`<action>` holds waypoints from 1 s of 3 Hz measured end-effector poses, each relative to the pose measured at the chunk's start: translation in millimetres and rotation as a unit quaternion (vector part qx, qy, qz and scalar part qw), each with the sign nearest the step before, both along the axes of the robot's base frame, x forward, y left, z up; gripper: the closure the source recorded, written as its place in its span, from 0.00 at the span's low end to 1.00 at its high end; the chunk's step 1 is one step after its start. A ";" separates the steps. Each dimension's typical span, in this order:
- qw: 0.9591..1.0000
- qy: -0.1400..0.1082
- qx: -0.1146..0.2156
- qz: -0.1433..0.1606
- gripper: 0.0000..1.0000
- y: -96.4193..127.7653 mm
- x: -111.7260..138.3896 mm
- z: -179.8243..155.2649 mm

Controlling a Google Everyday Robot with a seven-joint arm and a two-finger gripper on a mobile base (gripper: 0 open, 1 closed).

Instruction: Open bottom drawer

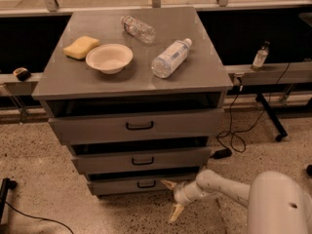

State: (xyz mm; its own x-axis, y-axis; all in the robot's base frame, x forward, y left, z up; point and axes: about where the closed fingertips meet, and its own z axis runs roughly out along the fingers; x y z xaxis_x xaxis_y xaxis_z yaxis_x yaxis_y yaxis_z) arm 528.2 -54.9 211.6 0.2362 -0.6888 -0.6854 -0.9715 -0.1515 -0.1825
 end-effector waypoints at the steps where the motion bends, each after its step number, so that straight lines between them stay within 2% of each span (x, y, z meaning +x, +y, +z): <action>1: 0.999 -0.038 0.014 -0.027 0.00 -19.1 11.1 1.1; 2: 0.997 -0.063 0.019 -0.038 0.00 -38.6 26.8 -4.1; 3: 0.996 -0.074 -0.007 -0.052 0.00 -52.8 46.5 -7.9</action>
Offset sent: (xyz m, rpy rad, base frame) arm 0.0544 -0.0714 -0.0059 0.0465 -0.2014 -0.1173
